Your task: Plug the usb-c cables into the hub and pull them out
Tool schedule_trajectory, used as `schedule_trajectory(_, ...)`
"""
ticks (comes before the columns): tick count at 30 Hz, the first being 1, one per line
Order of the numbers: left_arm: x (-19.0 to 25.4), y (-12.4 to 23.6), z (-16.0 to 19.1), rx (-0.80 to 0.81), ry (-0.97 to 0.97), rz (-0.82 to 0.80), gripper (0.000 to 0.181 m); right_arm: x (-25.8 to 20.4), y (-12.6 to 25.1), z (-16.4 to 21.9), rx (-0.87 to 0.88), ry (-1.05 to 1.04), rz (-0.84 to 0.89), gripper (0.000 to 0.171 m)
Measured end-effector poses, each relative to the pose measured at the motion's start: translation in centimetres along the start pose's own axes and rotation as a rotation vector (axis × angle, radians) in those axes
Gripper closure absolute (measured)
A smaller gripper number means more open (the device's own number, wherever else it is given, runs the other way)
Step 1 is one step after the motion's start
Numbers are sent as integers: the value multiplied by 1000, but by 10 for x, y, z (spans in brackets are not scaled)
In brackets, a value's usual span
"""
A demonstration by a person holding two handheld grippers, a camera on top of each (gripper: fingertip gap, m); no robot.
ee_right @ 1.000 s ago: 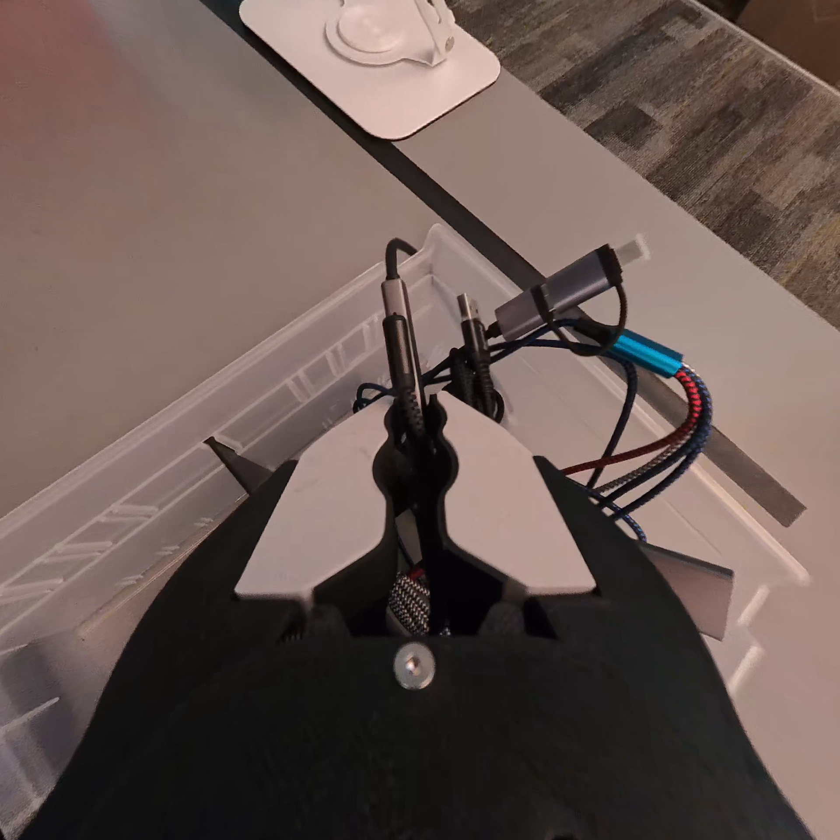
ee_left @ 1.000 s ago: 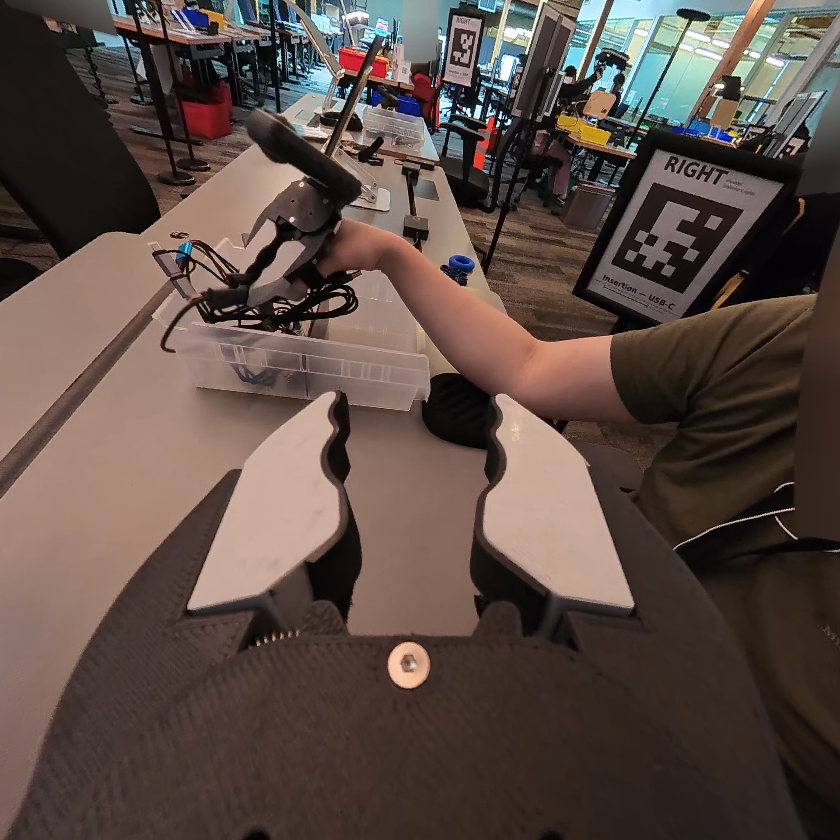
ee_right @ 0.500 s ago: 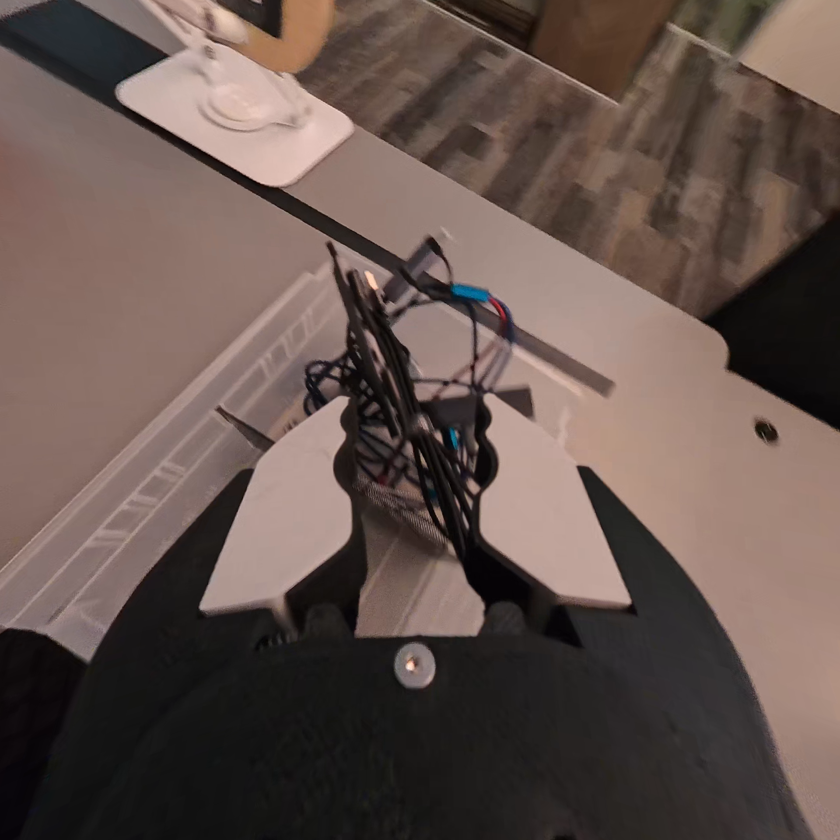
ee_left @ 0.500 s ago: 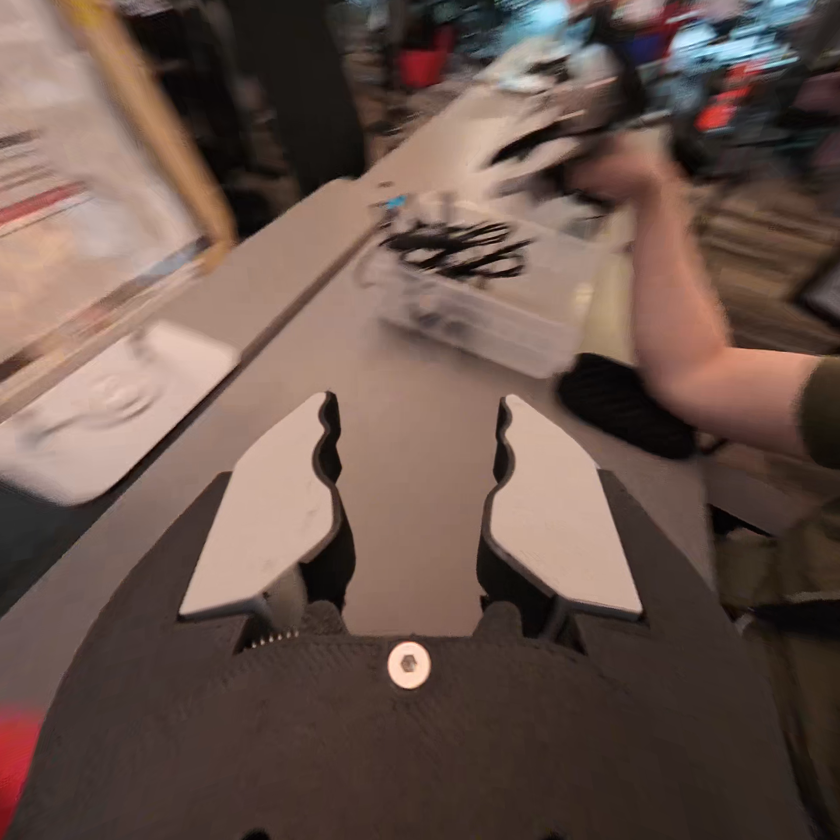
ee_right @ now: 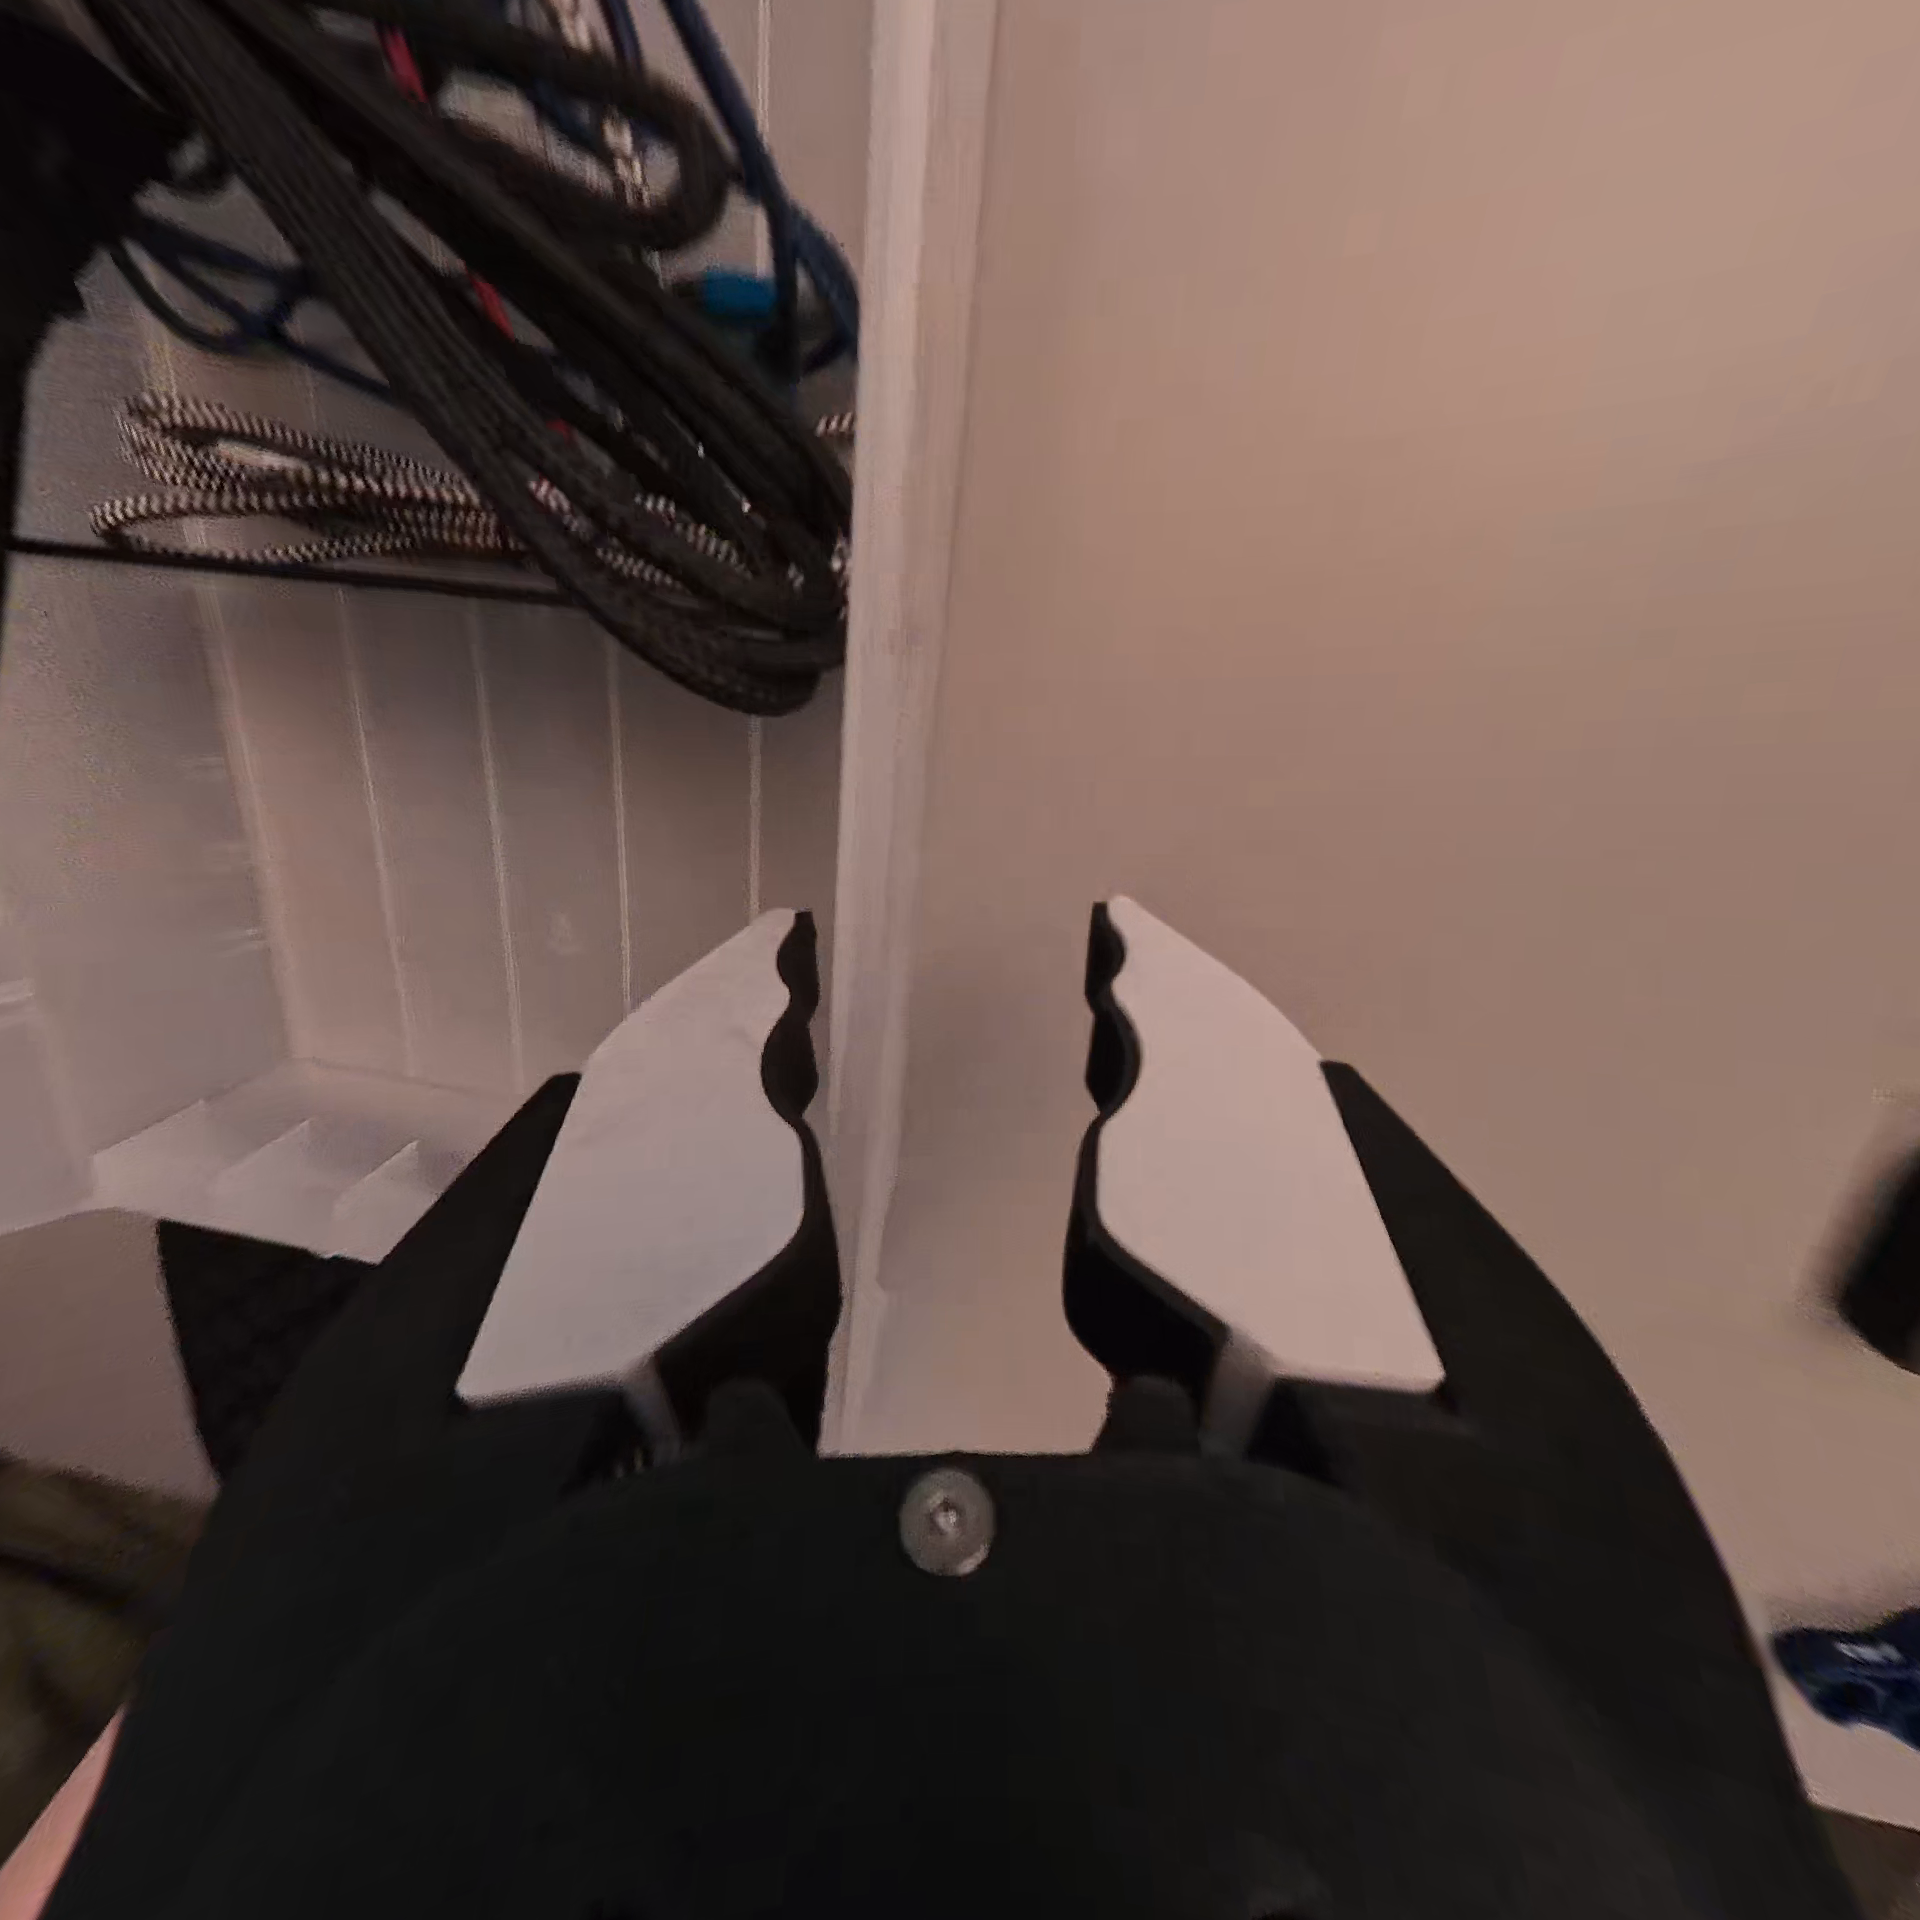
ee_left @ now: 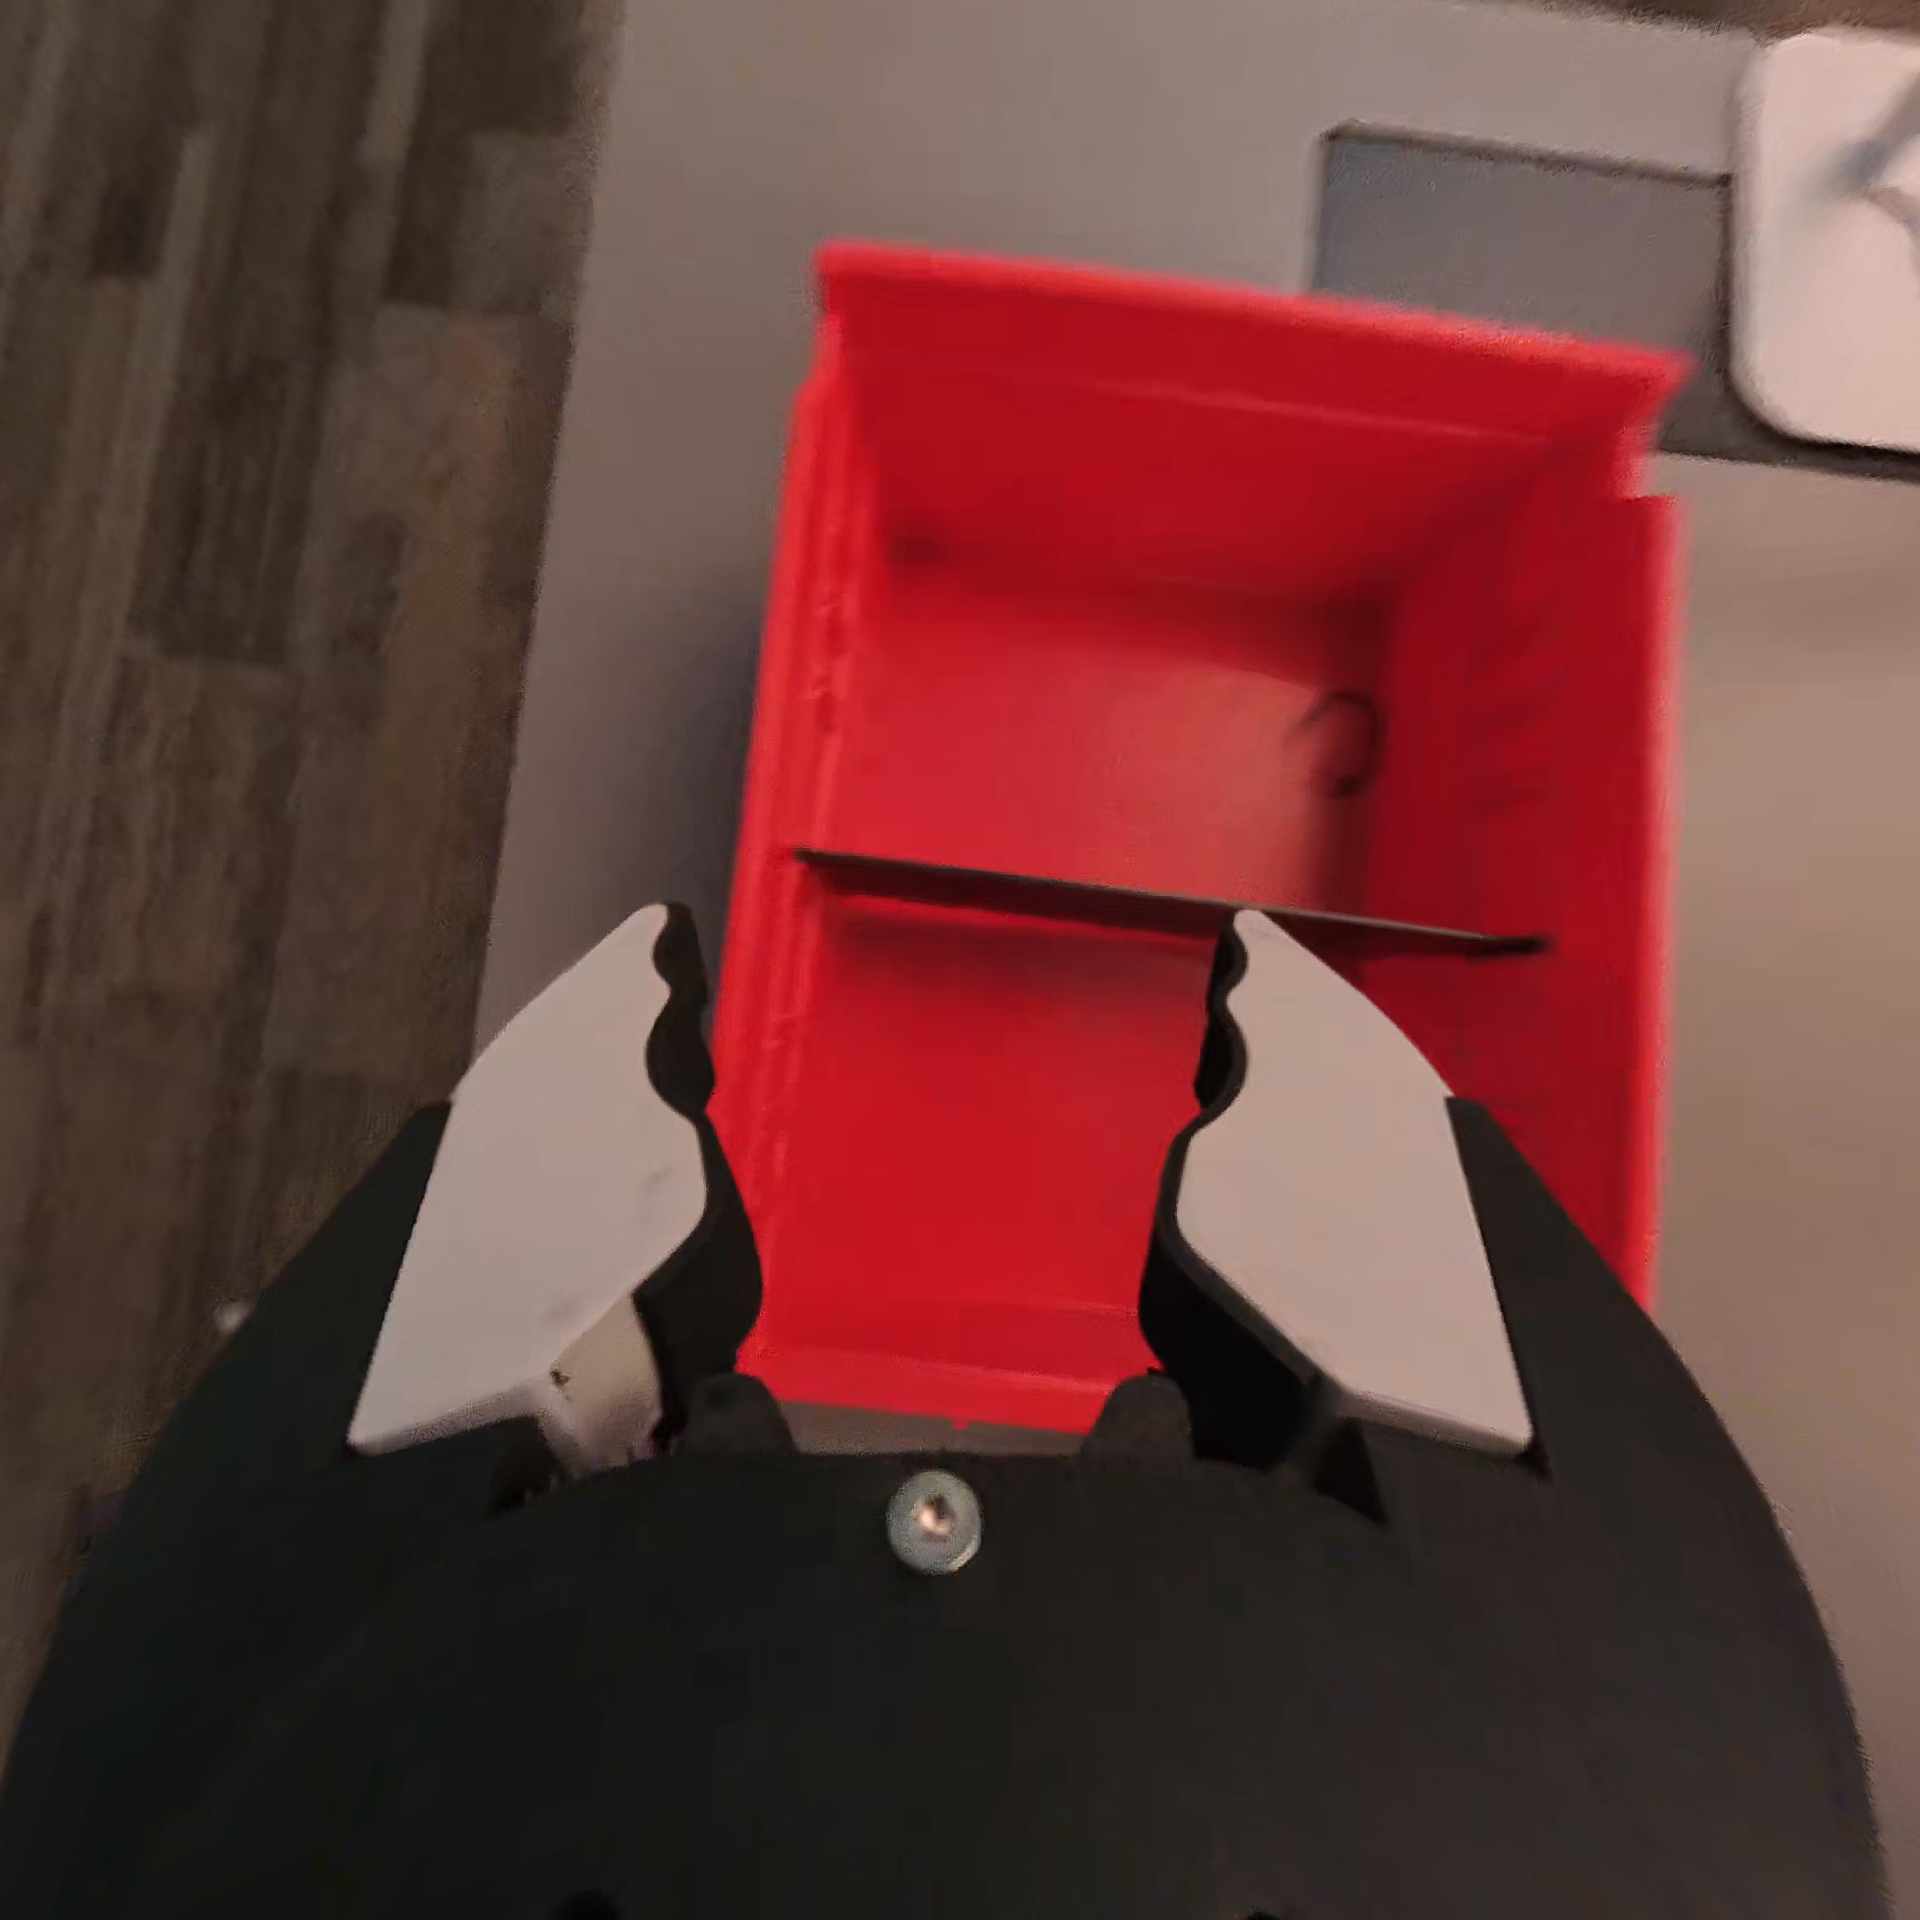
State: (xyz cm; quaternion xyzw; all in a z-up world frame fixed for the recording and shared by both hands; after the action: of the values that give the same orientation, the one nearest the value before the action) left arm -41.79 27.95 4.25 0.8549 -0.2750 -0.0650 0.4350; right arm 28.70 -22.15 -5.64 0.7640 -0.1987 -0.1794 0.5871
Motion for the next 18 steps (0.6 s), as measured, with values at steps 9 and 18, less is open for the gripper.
schedule_trajectory(9, -54, -41, 41, -244, 186, -41, 100, -15, -16, 1, -145, 52, -23, 161)
schedule_trajectory(18, -11, -53, 75, -633, -25, 143, 174, -54, -16, 7, -324, 151, -63, 160)
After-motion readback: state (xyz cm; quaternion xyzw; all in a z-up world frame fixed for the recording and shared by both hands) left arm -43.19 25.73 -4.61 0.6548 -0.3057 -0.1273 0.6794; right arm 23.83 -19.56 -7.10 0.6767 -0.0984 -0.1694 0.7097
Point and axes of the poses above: each gripper's, where its closed fingertips meet, y back along the fingers, z out of its underside, x = y × z across the jaws, the point moved 7 cm from there along y, back along the fingers, and after that the axes turned 8 degrees about z, right-handed, at the moved point
